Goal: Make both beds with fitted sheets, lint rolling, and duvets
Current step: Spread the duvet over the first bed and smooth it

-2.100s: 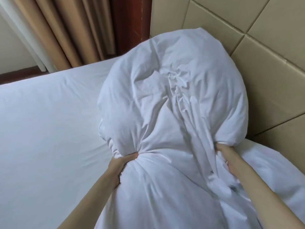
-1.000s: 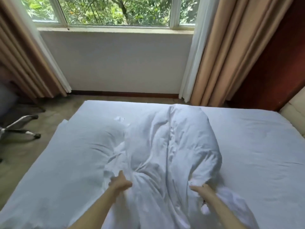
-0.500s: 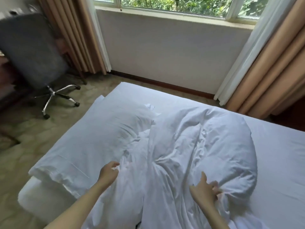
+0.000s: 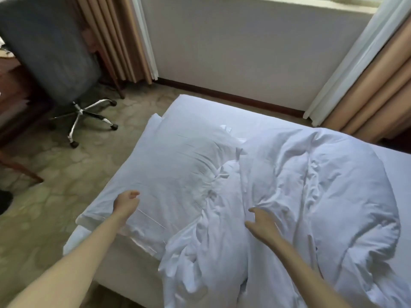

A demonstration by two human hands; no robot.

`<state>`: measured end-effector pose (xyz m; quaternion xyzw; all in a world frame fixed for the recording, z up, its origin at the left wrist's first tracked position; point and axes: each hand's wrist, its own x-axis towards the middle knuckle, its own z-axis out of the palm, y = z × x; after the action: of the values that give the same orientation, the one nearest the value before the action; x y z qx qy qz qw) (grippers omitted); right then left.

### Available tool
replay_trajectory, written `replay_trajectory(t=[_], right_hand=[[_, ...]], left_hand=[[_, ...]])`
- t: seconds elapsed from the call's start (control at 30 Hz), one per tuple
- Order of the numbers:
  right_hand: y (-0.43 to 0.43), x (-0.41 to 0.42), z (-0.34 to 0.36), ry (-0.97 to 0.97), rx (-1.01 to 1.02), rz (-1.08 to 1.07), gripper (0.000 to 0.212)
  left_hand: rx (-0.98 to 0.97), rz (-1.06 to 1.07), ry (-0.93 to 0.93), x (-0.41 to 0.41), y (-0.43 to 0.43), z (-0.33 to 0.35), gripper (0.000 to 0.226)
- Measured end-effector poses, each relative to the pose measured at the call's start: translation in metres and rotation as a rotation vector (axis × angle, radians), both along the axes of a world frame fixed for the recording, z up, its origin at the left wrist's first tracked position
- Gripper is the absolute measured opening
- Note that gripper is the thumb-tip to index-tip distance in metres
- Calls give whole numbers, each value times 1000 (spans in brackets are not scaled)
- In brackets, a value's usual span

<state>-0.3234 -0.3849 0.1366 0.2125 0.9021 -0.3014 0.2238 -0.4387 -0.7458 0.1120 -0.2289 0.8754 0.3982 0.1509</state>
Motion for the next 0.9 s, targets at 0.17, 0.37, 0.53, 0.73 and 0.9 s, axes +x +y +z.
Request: replay_trajectory(t=[0.17, 0.37, 0.53, 0.73, 0.9], right_hand=[[-94, -48, -15, -78, 58, -55, 50], [-202, -88, -24, -140, -26, 40, 54], [-230, -96, -31, -179, -20, 71, 52], [-219, -87, -34, -204, 3, 10, 48], [-215, -82, -35, -225, -9, 0, 46]], left_hand=[[-41, -64, -125, -63, -102, -12, 43], [33, -227, -356, -94, -160, -21, 56], [176, -291, -380, -116, -174, -43, 60], [241, -322, -421, -131, -176, -70, 77], [209, -269, -401, -143, -168, -70, 76]])
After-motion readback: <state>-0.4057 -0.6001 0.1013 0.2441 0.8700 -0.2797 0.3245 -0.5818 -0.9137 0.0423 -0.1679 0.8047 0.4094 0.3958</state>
